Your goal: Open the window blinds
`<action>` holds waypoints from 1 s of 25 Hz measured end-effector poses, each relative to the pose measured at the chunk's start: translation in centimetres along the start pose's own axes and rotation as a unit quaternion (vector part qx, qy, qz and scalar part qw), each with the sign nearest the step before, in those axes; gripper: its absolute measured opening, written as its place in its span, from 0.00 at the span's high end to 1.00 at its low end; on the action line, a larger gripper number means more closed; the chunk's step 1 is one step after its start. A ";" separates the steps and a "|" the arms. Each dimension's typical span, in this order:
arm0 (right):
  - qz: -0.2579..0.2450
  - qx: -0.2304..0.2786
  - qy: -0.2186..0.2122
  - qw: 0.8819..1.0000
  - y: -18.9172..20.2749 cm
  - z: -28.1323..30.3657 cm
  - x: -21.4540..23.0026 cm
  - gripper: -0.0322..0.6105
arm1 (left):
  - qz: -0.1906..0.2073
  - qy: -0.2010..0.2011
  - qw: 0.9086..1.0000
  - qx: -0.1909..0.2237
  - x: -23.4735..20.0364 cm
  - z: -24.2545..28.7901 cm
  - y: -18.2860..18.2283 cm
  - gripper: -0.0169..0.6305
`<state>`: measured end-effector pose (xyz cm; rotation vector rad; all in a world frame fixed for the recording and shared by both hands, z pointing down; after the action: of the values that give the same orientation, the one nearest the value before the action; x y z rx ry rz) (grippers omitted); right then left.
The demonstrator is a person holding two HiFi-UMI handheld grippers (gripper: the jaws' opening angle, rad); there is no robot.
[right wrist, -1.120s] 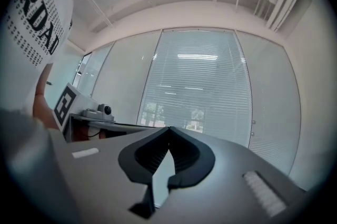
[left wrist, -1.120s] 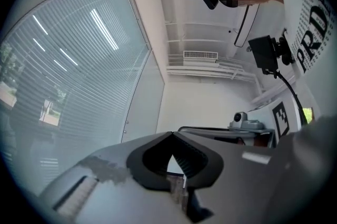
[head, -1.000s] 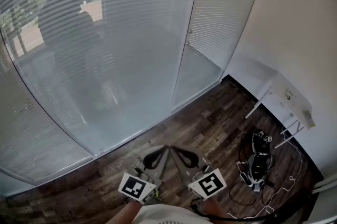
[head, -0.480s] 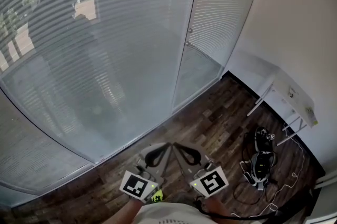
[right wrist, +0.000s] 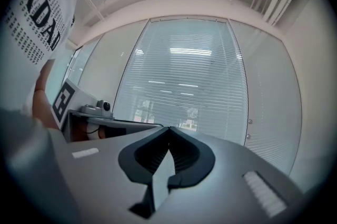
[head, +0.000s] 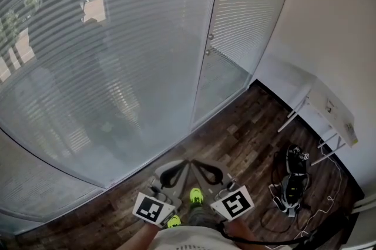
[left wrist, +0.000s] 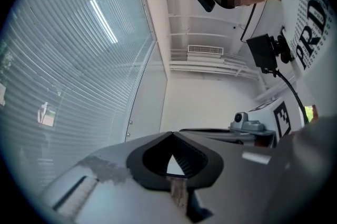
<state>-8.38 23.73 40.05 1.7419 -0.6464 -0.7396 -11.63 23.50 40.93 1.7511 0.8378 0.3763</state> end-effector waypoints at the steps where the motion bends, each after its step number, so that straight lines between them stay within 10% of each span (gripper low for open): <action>1: 0.001 0.001 -0.001 1.000 0.2 0.1 1.2 0.94 | 0.002 -0.002 1.000 0.000 -0.2 1.1 0.3 0.99; 15: 0.007 0.002 -0.048 0.999 3.4 7.3 22.3 0.94 | 0.038 -0.039 0.998 -0.023 -8.6 21.2 4.7 0.99; 25: 0.002 0.012 -0.096 0.995 5.1 7.0 25.8 0.94 | 0.063 -0.077 0.995 -0.011 -8.9 24.3 6.9 0.99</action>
<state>3.06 -0.90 39.21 1.7029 -0.7909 -0.9089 -0.29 -0.74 40.32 1.7923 0.6125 0.3269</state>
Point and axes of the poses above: the fingertips, and each gripper's own axes: z forward along the fingers, x to its right, y out of its underside, the point moved 2 cm from there along -z, backward along the fingers, and after that the axes turned 10 degrees about x, right-handed, at the moved point
